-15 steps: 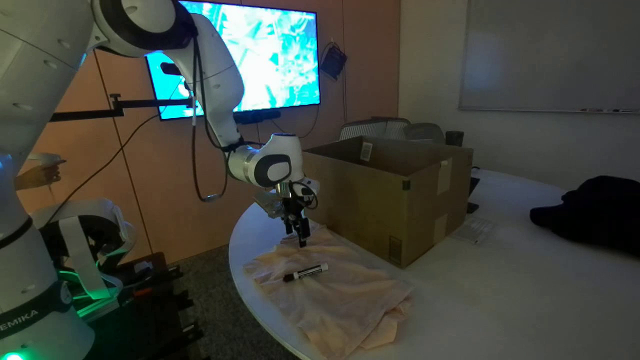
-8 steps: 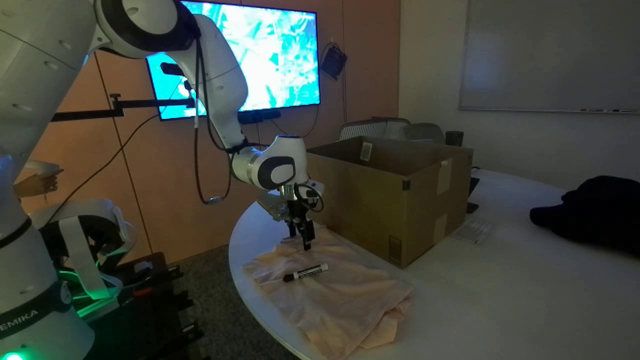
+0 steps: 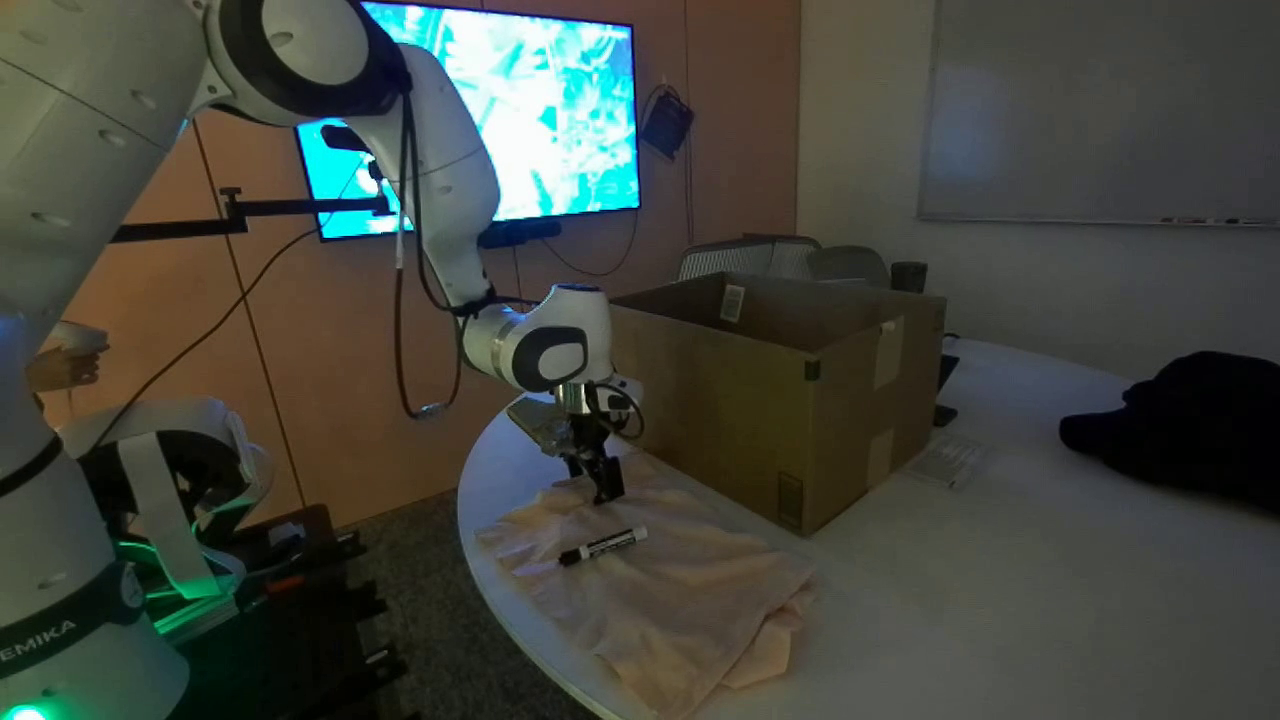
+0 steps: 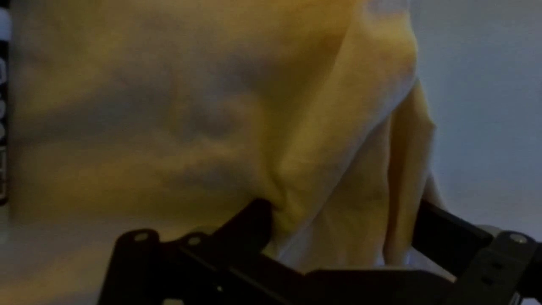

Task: Put the black marker on the peach towel, fold the towel then put it in the box

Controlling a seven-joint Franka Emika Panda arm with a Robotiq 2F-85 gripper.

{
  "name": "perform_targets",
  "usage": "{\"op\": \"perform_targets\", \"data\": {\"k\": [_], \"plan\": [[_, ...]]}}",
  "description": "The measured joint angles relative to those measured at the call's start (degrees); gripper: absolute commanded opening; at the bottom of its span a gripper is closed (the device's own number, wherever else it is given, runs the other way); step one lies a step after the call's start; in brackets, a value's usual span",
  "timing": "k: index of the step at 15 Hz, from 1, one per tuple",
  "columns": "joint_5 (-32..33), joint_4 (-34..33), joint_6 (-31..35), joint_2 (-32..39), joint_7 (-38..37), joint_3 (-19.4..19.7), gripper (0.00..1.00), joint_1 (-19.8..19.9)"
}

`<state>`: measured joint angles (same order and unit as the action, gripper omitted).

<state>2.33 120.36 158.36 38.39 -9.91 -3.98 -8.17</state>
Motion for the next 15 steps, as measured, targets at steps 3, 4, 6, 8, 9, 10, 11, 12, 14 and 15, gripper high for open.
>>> {"op": "perform_targets", "data": {"k": [3, 4, 6, 8, 9, 10, 11, 12, 14, 15], "plan": [[-0.31, 0.06, -0.87, 0.01, 0.28, -0.16, 0.27, 0.01], [-0.31, 0.12, -1.05, -0.14, 0.34, -0.16, 0.19, 0.01], [-0.31, 0.45, -1.45, -0.85, 0.38, -0.16, 0.06, 0.00], [-0.31, 1.35, -1.53, -2.22, 0.39, -0.08, 0.01, -0.04], [-0.31, 2.11, -1.54, -3.23, 0.39, 0.03, 0.02, -0.09], [-0.31, 2.98, -1.53, -4.30, 0.37, 0.31, 0.06, -0.22], [-0.31, 4.00, -1.53, -5.45, 0.36, 0.69, 0.05, -0.39], [-0.30, 5.06, -1.53, -6.65, 0.35, 1.14, 0.07, -0.59], [0.24, 7.42, -1.50, -9.36, 0.19, 2.53, 0.07, -1.22], [0.88, 8.67, -1.49, -10.82, -0.07, 3.39, 0.07, -1.61]]}}
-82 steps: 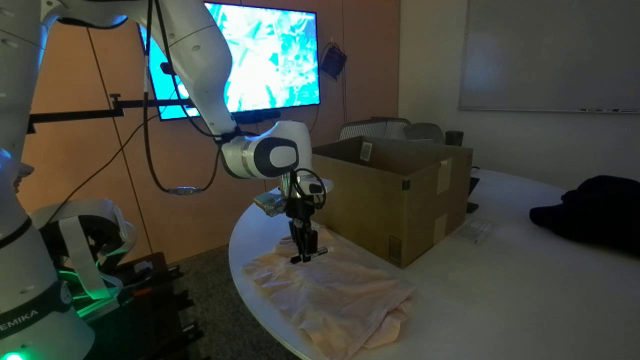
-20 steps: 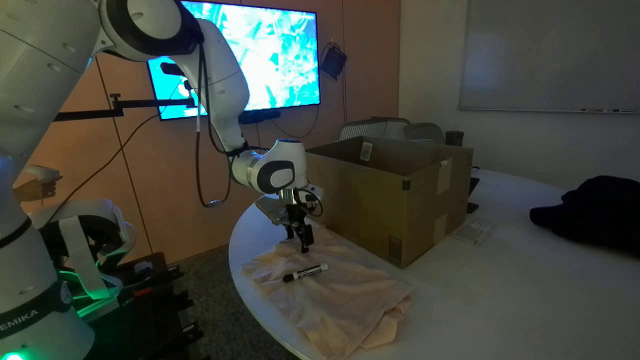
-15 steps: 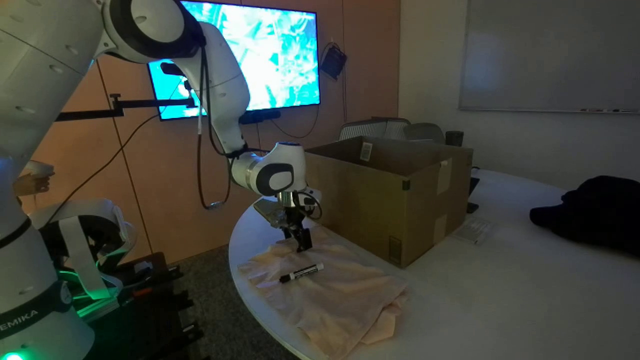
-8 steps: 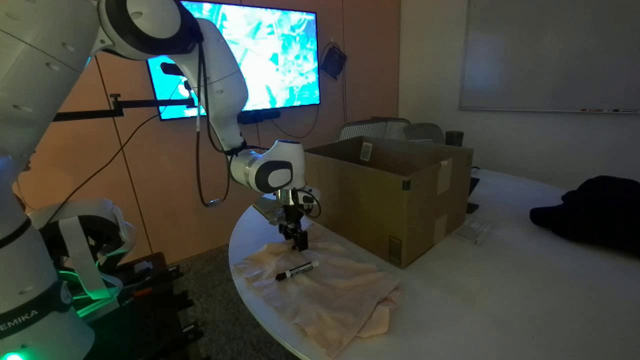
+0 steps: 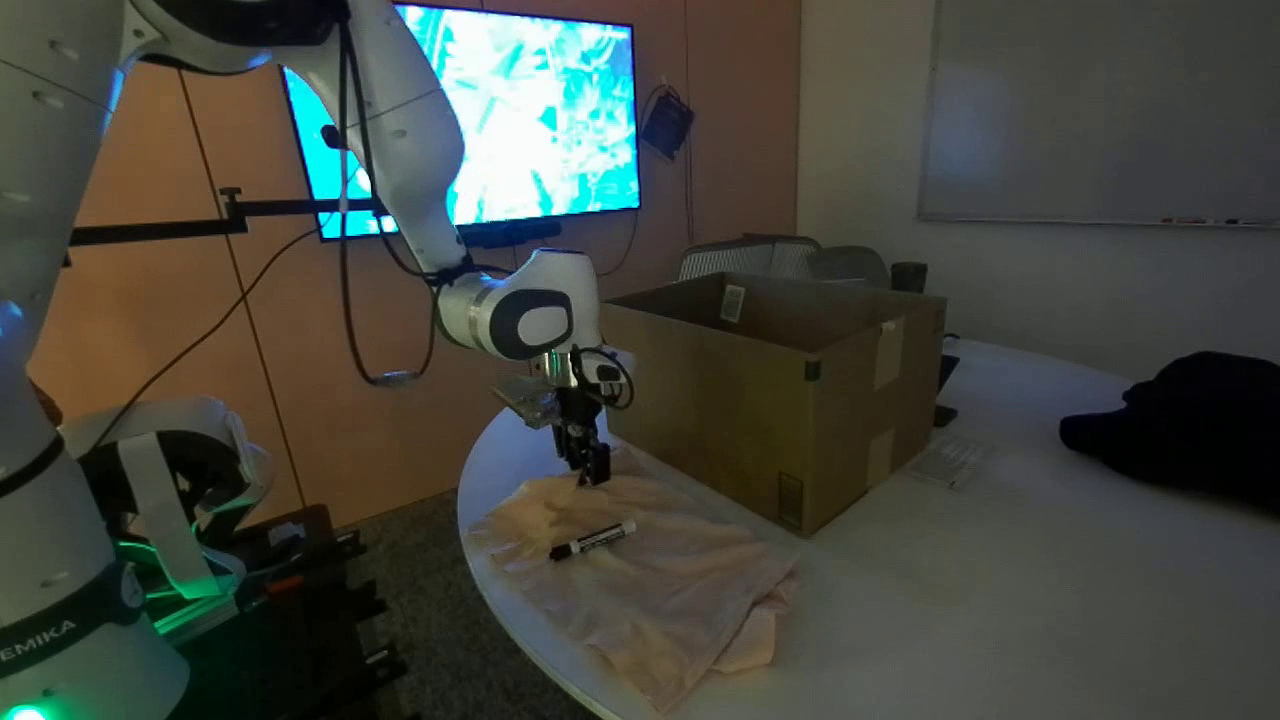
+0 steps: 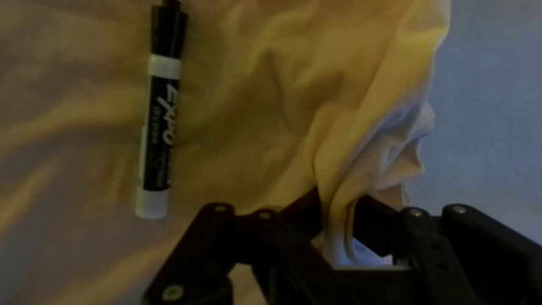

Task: Put the black marker on the peach towel, fold the towel then put it in the box

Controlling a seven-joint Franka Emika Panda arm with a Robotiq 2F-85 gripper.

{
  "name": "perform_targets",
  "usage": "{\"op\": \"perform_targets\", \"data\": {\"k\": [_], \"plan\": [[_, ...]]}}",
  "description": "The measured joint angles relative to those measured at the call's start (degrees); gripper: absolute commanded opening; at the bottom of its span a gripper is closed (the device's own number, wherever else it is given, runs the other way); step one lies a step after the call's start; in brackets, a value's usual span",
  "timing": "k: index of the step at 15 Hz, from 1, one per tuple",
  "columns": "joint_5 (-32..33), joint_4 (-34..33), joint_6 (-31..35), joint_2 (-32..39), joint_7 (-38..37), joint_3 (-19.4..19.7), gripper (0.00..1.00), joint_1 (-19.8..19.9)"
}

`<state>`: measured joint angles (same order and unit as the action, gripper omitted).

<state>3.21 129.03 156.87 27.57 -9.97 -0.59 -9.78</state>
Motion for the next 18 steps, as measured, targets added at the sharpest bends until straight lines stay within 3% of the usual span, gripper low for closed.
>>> {"op": "perform_targets", "data": {"k": [8, 14, 16, 18], "plan": [[11.73, 8.11, 0.03, -10.80, -7.78, 9.21, 0.06, -1.74], [17.05, 9.02, -0.02, -10.61, -14.76, 14.04, 0.07, -1.00], [17.05, 9.00, -0.03, -9.11, -15.88, 14.29, 0.32, -0.47], [16.59, 8.96, -0.03, -7.48, -16.52, 14.29, 0.40, -0.06]]}}
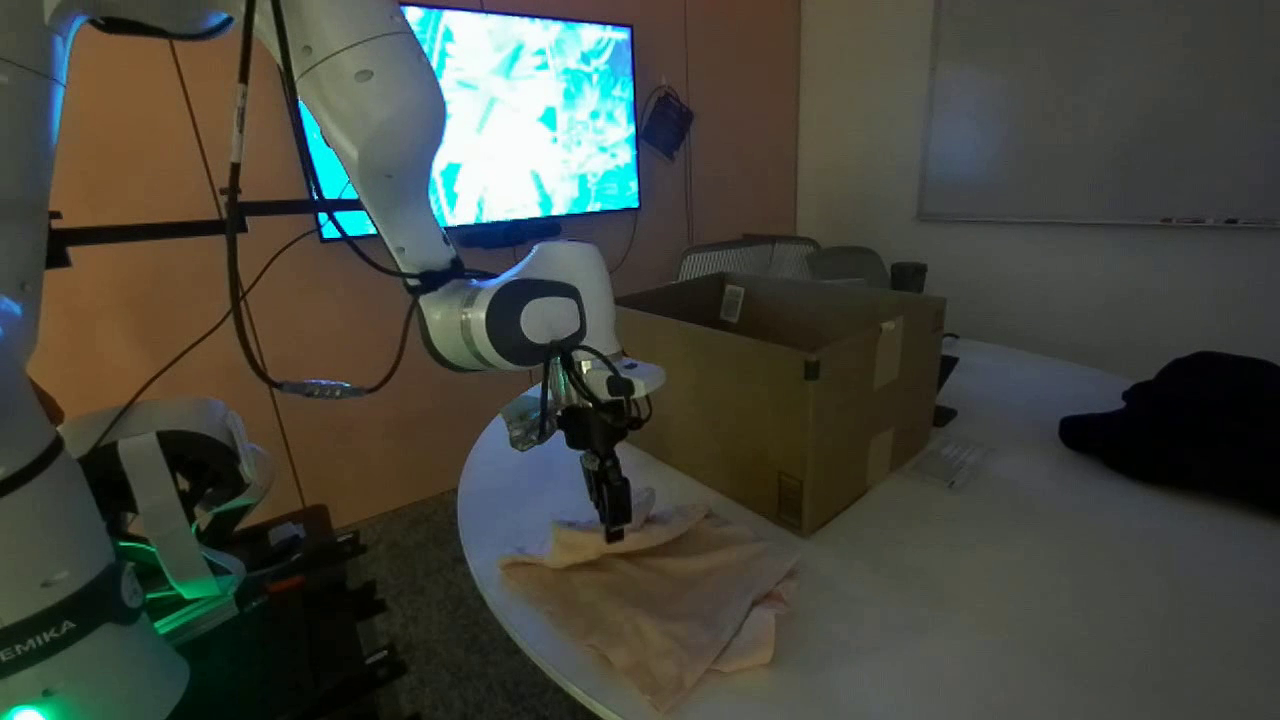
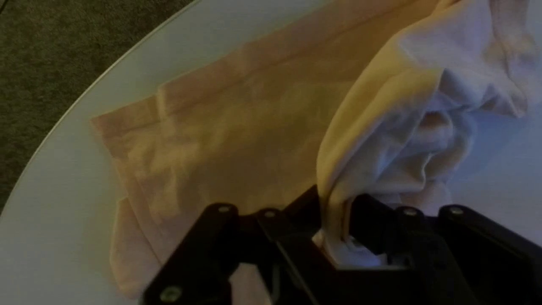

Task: Put the black marker on the peach towel, fold the towel then put it in the box

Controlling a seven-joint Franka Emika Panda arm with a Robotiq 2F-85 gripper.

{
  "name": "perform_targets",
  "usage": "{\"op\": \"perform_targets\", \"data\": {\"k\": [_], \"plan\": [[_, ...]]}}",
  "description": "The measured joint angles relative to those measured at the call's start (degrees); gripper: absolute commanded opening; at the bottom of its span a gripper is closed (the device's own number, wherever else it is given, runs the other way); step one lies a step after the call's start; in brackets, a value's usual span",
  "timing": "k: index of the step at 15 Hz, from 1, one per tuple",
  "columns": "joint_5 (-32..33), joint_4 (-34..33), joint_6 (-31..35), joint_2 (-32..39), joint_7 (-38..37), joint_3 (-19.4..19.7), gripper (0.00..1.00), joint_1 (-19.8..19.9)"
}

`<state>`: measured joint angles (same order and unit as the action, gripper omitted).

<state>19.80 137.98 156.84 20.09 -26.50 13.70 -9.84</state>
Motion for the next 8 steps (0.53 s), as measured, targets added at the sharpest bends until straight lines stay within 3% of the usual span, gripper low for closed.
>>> {"op": "perform_targets", "data": {"k": [7, 8], "plan": [[-1.29, 0.06, 0.05, 1.26, -2.07, 0.64, 0.98, 0.24], [-1.41, 0.18, 0.10, 0.80, -2.25, 0.94, 1.00, 0.35]]}}
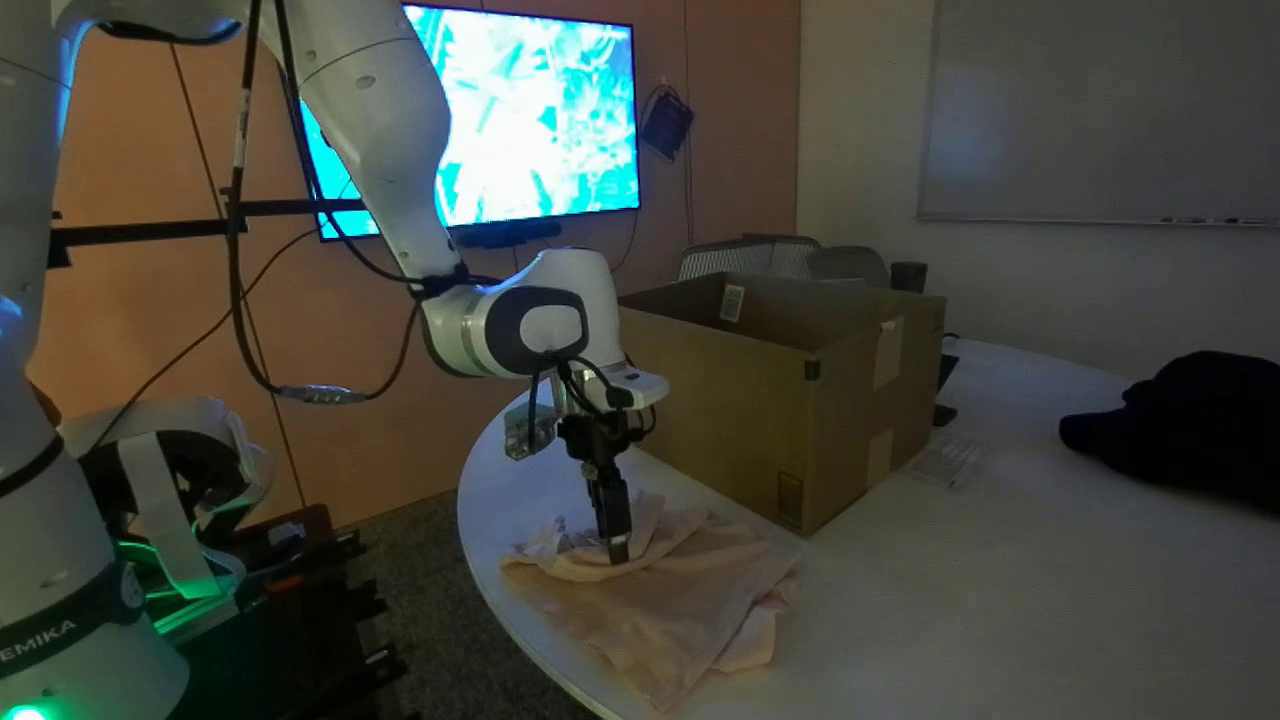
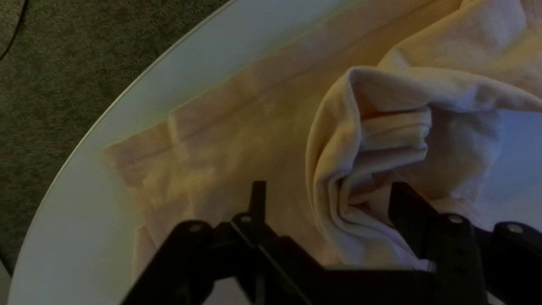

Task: Put the black marker on the peach towel, fold the towel then put it in the box

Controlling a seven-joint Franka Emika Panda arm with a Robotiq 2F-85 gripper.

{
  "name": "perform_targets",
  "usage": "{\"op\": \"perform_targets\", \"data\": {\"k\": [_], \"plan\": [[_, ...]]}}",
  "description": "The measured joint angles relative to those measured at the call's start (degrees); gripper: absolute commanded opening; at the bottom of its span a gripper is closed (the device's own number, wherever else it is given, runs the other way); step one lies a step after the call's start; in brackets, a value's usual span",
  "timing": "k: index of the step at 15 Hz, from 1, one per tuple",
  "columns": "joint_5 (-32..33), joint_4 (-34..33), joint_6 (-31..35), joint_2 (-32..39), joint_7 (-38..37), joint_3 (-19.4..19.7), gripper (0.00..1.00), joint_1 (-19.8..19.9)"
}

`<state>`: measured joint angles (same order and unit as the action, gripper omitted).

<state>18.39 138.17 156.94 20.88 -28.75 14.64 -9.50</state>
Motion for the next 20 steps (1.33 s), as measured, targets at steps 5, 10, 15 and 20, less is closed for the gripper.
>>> {"op": "perform_targets", "data": {"k": [5, 10, 15, 20], "plan": [[-5.73, 1.57, 0.20, -4.28, 1.20, 0.13, 1.00, 3.90], [-19.71, 3.55, -0.13, -7.40, 21.46, -12.30, 1.00, 18.90], [-27.15, 2.97, -4.07, -7.27, 41.97, -22.64, 1.00, 30.88], [-28.40, 1.49, -7.36, -4.92, 55.34, -16.54, 1.00, 30.84]]}}
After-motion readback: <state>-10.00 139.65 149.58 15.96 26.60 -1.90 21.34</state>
